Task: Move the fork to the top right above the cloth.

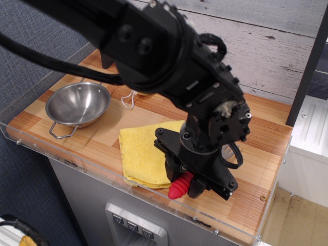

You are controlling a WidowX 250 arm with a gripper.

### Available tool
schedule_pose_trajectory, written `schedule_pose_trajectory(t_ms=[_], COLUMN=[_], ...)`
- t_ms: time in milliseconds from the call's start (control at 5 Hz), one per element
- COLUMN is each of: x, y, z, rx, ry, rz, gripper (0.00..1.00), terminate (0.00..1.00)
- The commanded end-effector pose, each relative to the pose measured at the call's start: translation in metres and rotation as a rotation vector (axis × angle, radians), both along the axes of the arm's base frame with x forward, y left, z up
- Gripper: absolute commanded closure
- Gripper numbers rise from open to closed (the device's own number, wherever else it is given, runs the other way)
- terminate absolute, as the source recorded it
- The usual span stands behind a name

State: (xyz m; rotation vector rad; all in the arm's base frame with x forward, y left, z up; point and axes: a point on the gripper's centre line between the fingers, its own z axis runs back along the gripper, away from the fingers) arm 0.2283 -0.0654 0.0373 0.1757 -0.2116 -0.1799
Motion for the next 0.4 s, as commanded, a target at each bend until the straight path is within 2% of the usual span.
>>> schedule_pose_trajectory(t_ms=[0, 200], x=[0.007, 0.012], y=[0.008, 0.021], z=[0.045, 0.073], rx=[-0.055, -0.066], ry=[-0.107, -0.152], rz=[0.033, 0.086], gripper=[1.0, 1.0], terminate=[0.0, 0.0])
